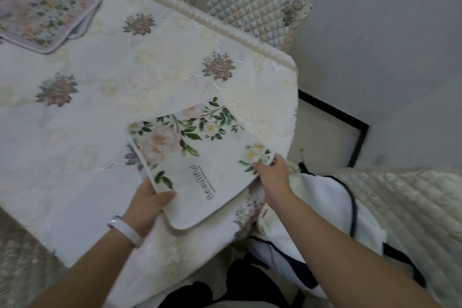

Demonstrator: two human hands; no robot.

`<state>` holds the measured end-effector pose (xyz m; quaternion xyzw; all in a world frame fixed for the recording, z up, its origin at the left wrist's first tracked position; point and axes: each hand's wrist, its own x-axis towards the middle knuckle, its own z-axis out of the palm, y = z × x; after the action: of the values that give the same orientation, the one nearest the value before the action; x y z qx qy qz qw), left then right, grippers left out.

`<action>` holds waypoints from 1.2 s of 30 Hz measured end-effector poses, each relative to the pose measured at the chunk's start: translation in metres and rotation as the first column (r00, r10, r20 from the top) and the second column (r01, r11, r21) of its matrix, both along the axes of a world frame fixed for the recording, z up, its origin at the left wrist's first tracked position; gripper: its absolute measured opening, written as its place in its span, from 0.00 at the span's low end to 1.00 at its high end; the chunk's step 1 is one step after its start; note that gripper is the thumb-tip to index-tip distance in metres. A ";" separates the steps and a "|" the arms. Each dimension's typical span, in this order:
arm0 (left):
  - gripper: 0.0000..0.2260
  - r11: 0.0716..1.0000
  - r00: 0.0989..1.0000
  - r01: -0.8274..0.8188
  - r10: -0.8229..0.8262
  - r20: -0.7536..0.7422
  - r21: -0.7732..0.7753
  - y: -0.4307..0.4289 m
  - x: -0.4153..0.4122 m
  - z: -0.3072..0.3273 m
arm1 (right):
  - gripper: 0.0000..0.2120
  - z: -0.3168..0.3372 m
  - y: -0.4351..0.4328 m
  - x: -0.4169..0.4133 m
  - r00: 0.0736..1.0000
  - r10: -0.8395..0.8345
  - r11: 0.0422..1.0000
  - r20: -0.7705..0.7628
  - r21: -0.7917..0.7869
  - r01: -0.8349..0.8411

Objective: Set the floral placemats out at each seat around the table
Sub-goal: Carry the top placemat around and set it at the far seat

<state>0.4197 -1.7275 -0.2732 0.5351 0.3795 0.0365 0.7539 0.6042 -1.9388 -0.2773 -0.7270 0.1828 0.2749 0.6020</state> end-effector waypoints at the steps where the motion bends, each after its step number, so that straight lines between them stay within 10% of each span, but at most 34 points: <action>1: 0.27 0.999 1.000 0.029 -0.028 -0.011 0.014 0.006 0.001 0.001 | 0.14 -0.002 -0.001 0.010 0.999 0.034 0.999 -0.020 0.013 -0.033; 7: 0.27 0.983 0.977 0.182 -0.184 -0.106 -0.028 0.038 0.007 0.009 | 0.18 -0.009 -0.008 0.052 0.930 0.298 0.954 -0.214 0.107 -0.281; 13: 0.21 0.964 0.936 0.264 -0.262 -0.234 -0.022 0.052 0.020 0.005 | 0.13 -0.013 0.002 0.042 0.895 0.443 0.887 -0.051 -0.119 -0.445; 36: 0.18 0.954 0.980 -0.020 0.078 -0.183 0.299 0.031 0.057 -0.012 | 0.10 -0.017 -0.010 -0.058 0.979 -0.172 0.970 0.104 -0.152 0.187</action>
<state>0.4765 -1.6961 -0.2852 0.6334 0.4540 0.0596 0.6238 0.5466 -1.9491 -0.2942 -0.7654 0.2422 0.1704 0.5713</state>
